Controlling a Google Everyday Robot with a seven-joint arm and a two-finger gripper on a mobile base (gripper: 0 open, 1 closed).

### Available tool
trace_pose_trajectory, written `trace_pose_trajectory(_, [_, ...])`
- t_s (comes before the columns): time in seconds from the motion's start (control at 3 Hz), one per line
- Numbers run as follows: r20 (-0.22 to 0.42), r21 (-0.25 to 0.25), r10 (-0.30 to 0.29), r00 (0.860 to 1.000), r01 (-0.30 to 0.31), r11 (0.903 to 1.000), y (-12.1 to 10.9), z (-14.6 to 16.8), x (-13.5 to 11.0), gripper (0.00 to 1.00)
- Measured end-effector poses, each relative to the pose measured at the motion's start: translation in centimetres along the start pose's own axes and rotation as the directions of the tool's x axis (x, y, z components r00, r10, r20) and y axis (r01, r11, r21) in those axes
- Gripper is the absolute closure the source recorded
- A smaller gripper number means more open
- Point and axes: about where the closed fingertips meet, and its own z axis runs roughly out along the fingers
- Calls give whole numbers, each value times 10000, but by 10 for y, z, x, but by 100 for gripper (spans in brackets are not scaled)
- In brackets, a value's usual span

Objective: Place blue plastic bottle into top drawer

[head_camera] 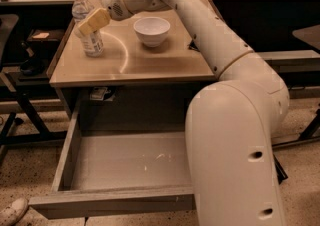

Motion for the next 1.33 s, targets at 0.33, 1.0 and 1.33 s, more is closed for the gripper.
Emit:
trace_pose_trajectory(0.33, [106,-216,-140,9998,143,9997,-6,19,-7,0])
trace_pose_trajectory(1.0, [133,-346,-277,9995,281,9990,-11,32,-13,17])
trace_pose_trajectory(1.33, [132,-347,-276,9995,281,9990,-11,32,-13,41])
